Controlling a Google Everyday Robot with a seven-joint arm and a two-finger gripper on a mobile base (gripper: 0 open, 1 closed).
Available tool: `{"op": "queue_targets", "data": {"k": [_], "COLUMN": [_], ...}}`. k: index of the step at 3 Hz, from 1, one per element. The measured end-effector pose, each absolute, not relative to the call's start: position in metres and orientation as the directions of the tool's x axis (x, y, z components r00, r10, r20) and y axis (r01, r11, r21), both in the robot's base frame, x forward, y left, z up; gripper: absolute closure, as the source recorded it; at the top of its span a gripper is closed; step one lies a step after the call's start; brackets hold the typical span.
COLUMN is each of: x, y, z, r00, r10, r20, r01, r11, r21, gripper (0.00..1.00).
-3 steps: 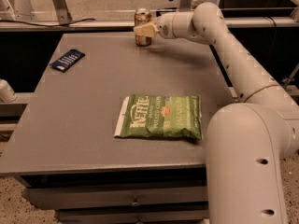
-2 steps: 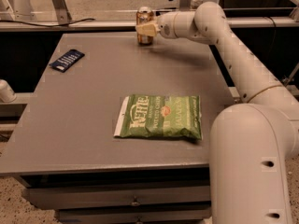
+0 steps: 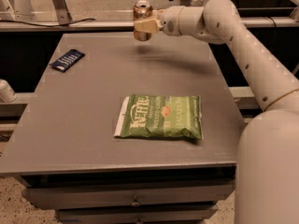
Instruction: Pick orange can
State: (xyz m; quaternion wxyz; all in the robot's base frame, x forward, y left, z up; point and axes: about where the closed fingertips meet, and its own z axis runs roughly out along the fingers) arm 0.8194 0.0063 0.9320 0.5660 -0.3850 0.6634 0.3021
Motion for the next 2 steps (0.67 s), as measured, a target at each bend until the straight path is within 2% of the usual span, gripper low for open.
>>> {"op": "queue_targets", "data": {"k": [2], "x": [0.755], "y": [0.007], "z": [0.982], "r00": [-0.020], "r10": [-0.054], "r20": [-0.998], "r01": [-0.898], "r11": [0.440], "r21": [-0.006], "gripper": [1.00]}}
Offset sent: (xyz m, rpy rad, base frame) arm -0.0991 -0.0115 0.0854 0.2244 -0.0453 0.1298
